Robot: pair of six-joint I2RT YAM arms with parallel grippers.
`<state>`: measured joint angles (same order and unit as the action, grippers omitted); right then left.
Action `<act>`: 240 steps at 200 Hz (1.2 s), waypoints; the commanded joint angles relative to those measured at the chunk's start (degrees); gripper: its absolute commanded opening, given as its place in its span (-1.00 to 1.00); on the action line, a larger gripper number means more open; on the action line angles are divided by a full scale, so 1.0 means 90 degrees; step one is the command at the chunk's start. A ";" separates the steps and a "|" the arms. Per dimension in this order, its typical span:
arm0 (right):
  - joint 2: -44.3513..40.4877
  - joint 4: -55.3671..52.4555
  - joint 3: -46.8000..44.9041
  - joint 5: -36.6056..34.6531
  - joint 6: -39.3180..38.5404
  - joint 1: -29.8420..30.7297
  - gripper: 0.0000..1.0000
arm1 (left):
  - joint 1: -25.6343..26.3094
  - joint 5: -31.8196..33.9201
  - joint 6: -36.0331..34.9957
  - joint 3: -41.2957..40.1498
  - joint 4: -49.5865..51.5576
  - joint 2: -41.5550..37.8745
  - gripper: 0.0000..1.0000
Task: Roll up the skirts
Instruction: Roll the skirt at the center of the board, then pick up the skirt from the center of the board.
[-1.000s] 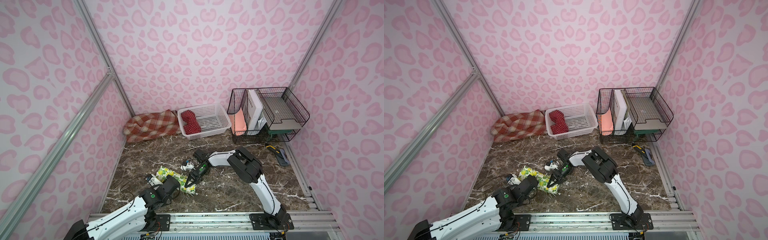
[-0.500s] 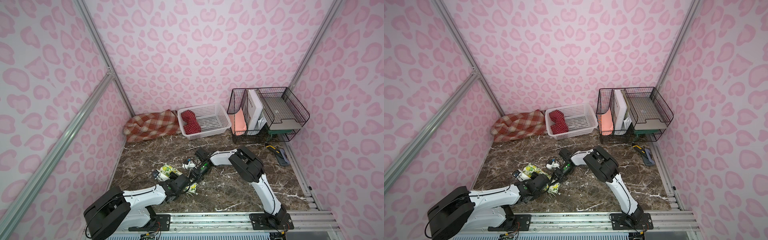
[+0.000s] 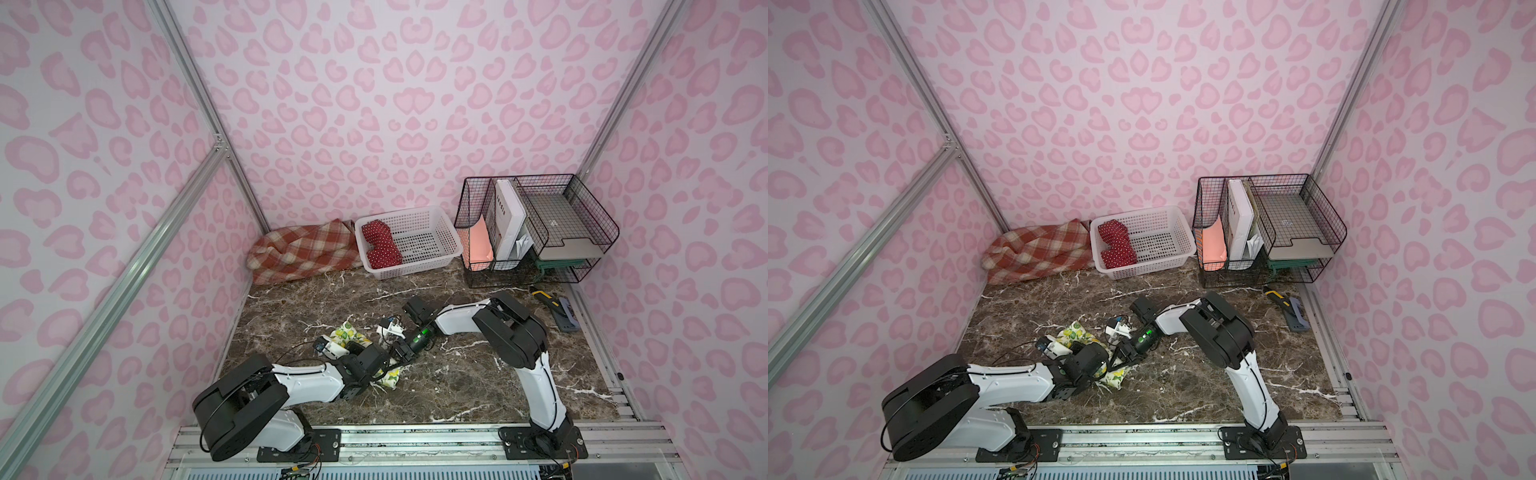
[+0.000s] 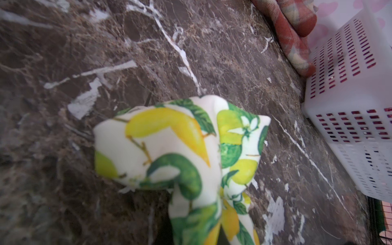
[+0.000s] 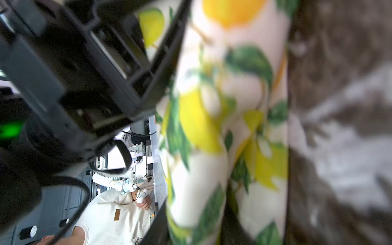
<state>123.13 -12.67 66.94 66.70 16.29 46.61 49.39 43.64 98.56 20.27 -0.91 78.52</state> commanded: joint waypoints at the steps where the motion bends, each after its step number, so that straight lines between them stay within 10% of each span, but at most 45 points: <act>1: -0.0554 -0.0284 -0.0367 -0.0849 0.0055 -0.0165 -0.19 | -0.0042 -0.0797 -0.0777 -0.0133 0.0970 -0.0552 -1.00; 84: -0.2482 0.0088 -0.1174 -0.1253 0.0295 -0.1331 0.09 | -0.0245 -0.1144 -0.3333 -0.0855 0.0483 -0.3227 -1.00; 146: -0.2900 0.1526 -0.1067 -0.1483 0.1140 -0.0774 0.35 | -0.0463 -0.2312 -0.5437 -0.0362 0.0511 -0.5314 -1.00; 191: -0.3318 0.2637 -0.1012 -0.1545 0.1601 -0.0381 0.64 | -0.0929 -0.3754 -0.5487 -0.0241 -0.0295 -0.5440 -1.00; 240: -0.3831 0.1234 -0.0907 -0.3094 0.0954 -0.0756 0.65 | -0.1037 -0.4082 -0.6229 0.0704 -0.0232 -0.4520 -1.00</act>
<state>90.94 3.79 59.72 48.62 26.50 43.24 40.77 11.07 47.46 23.09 0.86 33.28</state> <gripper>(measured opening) 0.832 0.143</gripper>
